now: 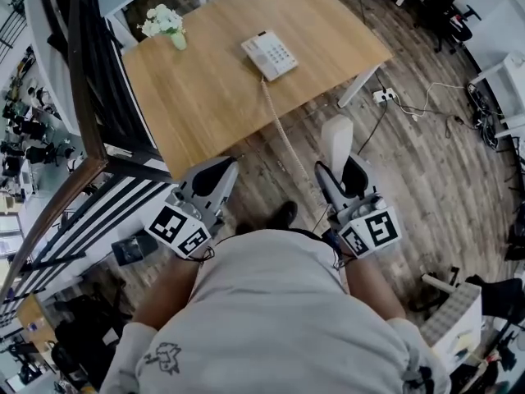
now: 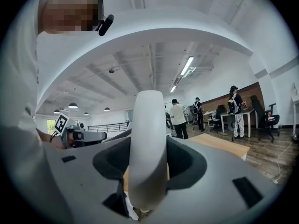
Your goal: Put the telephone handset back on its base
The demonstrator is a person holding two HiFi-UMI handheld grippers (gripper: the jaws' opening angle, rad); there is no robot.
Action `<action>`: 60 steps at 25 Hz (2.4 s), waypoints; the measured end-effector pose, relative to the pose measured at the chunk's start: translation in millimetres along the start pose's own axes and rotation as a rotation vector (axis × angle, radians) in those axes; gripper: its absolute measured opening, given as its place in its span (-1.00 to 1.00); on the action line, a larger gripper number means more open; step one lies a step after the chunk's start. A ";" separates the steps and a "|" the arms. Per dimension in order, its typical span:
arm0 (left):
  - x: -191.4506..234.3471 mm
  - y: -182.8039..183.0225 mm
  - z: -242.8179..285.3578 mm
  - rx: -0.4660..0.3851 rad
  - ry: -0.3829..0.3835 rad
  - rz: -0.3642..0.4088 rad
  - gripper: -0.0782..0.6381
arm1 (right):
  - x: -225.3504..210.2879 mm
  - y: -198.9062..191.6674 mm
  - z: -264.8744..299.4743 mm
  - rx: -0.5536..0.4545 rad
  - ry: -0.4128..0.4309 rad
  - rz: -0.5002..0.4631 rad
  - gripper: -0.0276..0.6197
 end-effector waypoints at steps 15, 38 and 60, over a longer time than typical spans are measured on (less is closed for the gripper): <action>-0.1 -15.2 84.8 0.010 0.017 -0.009 -0.76 | -76.6 5.8 6.9 0.036 0.026 0.012 -0.23; 145.2 15.3 116.3 -0.040 -0.002 -0.025 -0.76 | -102.9 -2.5 171.4 0.170 0.028 -0.064 -0.23; 203.3 33.0 122.5 -0.032 0.162 0.018 -0.76 | -128.2 -33.4 288.8 0.257 0.164 -0.017 -0.23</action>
Point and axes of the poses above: the fingertips, and each gripper's own axes: z forward along the fingers, x to its left, y out of its top, the point moved 10 cm from there along -z, backward along the fingers, and after that the axes turned 9 degrees about -x, right-handed, at the moved point
